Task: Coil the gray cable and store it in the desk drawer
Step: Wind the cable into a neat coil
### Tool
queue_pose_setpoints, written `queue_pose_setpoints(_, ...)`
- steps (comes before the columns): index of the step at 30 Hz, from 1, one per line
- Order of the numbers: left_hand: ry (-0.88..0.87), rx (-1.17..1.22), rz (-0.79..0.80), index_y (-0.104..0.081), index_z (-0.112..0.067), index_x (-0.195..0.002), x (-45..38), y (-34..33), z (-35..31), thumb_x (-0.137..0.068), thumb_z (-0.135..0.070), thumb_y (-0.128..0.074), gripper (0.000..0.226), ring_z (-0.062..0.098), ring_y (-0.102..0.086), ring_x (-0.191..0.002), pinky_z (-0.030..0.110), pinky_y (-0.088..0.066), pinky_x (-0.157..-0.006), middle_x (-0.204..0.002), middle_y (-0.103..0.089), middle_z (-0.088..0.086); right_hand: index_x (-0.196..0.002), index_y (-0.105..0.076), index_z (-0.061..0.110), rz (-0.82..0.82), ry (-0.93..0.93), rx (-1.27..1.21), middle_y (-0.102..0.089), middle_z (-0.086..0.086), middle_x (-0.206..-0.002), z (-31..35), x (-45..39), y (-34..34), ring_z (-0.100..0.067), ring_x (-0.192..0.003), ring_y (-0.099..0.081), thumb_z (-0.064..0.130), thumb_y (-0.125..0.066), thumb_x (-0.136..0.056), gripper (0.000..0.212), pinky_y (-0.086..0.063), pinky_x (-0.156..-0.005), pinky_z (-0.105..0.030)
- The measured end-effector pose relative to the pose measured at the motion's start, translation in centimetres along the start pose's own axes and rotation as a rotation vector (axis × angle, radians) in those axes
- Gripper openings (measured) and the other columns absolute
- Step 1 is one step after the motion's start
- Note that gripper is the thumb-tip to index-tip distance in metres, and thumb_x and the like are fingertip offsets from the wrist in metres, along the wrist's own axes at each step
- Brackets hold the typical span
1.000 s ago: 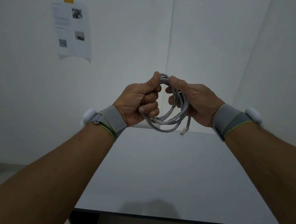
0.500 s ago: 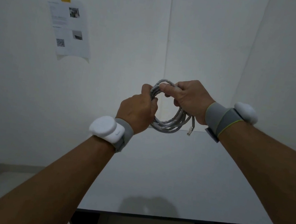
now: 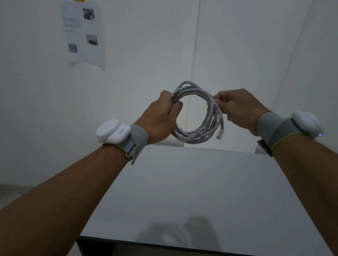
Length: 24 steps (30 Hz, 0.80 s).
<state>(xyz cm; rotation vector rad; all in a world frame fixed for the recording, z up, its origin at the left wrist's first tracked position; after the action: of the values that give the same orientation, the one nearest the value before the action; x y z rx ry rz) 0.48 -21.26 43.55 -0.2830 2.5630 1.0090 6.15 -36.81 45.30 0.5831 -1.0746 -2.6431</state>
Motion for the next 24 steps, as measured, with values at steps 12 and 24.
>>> queue_pose_setpoints(12,-0.093,-0.039,-0.063,-0.031,-0.010,-0.097,0.0,-1.1,-1.9,-0.099,-0.023,-0.034,0.013,0.014,-0.041,-0.050,0.014,-0.035,-0.042,-0.061,-0.045,0.000,-0.078,-0.063,0.000,-0.094,-0.302,-0.613,-0.060,-0.012,-0.066,-1.3,-0.7,-0.5,-0.019,-0.054,-0.059,0.009,-0.055,-0.089,0.016,-0.051,-0.044,-0.025)
queue_pose_setpoints(24,0.126,-0.293,-0.095,-0.033,-0.001,-0.117,-0.4,-1.2,0.8,-0.094,-0.012,-0.035,0.026,0.029,-0.049,-0.069,0.036,-0.034,-0.061,-0.074,-0.050,0.008,-0.088,-0.060,0.011,0.269,-0.384,-0.899,-0.071,-0.014,-0.094,-1.2,2.1,-4.6,-0.024,-0.072,-0.069,0.018,-0.038,-0.086,0.024,-0.045,-0.094,-0.042)
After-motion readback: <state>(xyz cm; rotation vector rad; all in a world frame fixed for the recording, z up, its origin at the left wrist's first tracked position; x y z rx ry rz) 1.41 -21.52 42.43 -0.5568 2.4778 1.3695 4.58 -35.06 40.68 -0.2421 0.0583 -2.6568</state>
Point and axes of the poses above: each hand's wrist, its own x-axis away from the middle knuckle, its own y-axis out of the back of the hand, z = x × y, the point moved 9 cm from there along -x, towards the middle knuckle
